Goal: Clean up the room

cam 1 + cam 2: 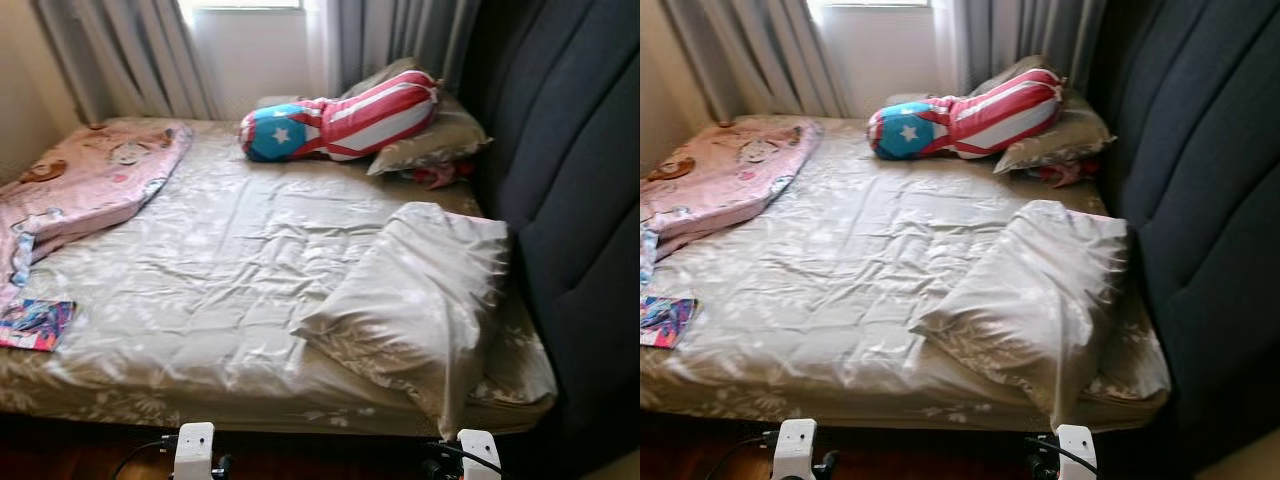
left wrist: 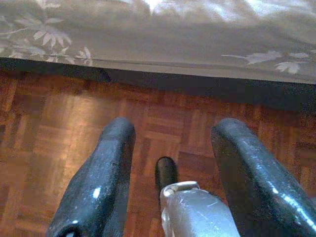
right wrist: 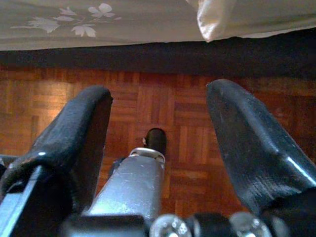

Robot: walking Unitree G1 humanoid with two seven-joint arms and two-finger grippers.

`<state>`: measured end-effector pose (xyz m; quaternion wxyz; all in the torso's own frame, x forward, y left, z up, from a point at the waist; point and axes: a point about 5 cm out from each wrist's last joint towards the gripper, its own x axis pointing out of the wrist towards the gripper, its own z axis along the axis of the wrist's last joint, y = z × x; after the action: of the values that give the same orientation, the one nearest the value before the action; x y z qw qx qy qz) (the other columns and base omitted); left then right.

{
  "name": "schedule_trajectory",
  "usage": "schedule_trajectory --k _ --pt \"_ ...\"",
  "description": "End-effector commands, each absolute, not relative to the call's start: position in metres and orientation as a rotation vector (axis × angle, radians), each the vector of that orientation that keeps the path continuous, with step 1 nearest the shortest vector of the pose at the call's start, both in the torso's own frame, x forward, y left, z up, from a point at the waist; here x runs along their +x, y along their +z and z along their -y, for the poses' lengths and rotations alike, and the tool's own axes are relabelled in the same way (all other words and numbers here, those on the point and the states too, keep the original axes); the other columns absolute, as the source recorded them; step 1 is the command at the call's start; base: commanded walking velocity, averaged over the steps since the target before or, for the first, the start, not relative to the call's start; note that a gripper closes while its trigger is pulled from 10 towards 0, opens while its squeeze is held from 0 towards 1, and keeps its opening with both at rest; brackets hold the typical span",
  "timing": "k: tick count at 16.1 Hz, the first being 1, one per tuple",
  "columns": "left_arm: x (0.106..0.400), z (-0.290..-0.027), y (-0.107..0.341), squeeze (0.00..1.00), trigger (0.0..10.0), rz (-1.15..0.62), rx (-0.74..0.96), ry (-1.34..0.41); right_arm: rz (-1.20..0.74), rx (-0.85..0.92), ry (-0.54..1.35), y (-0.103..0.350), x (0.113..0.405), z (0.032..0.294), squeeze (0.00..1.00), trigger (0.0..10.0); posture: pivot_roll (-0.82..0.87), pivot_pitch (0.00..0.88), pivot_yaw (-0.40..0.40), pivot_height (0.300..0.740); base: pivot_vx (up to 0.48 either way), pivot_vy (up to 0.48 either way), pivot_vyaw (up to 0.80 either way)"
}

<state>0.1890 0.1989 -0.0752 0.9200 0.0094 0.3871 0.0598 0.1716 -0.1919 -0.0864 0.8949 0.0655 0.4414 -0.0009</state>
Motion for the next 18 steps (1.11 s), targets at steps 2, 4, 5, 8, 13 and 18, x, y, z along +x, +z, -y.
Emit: schedule_trajectory --k 2,4,5,8,13,18 --pt "0.1879 -0.1989 -0.0759 0.00 10.0 -0.804 0.010 0.118 -0.931 0.127 -0.001 -0.0876 0.1686 0.1940 0.00 10.0 0.03 0.000 -0.021 0.740 0.000 0.000 0.00" --pt "0.1872 -0.1978 -0.0765 0.00 10.0 -0.805 0.007 0.116 -0.930 0.125 0.005 -0.0876 0.1684 0.1942 0.00 10.0 0.03 0.000 -0.024 0.740 0.124 0.000 0.00" --pt "0.1870 -0.1974 -0.0766 0.00 10.0 -0.806 0.006 0.115 -0.930 0.123 0.008 -0.0876 0.1683 0.1944 0.00 10.0 0.03 0.000 -0.024 0.740 0.247 0.000 0.00" --pt "0.1873 -0.1962 -0.0766 0.00 10.0 -0.804 0.001 0.110 -0.927 0.125 0.015 -0.0873 0.1687 0.1944 0.00 10.0 0.03 0.000 -0.025 0.740 0.266 0.000 0.00" --pt "0.1878 -0.1964 -0.0763 0.00 10.0 -0.801 -0.002 0.112 -0.923 0.129 0.009 -0.0867 0.1699 0.1949 0.00 10.0 0.03 0.000 -0.027 0.740 0.313 0.000 0.00" --pt "0.1871 -0.1962 -0.0765 0.00 10.0 -0.799 -0.006 0.116 -0.919 0.131 0.008 -0.0863 0.1706 0.1953 0.00 10.0 0.03 0.000 -0.029 0.740 0.330 0.000 0.00"
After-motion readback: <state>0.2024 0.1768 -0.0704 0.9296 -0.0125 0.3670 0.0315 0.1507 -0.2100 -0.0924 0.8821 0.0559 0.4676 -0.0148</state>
